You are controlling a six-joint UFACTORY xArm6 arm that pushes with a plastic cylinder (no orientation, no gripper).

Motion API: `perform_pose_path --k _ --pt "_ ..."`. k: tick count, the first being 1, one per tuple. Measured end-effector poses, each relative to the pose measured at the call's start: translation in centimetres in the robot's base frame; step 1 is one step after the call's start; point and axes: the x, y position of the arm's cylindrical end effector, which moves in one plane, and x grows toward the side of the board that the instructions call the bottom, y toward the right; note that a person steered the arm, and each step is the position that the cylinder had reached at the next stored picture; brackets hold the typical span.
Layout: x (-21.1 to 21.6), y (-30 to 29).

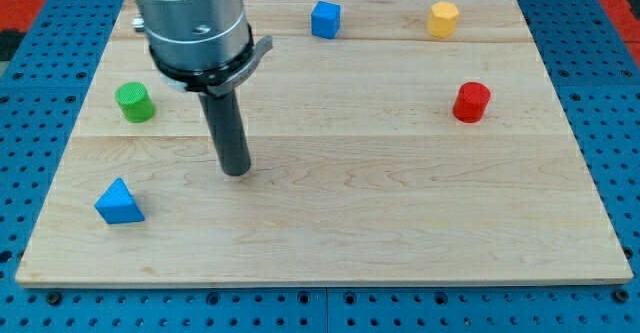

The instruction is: Move your arm closer to the green star

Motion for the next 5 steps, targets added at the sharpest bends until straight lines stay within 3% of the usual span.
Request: perform_pose_path --k 2,5 --pt "-5.6 0.7" --pt "-18.5 1.2"
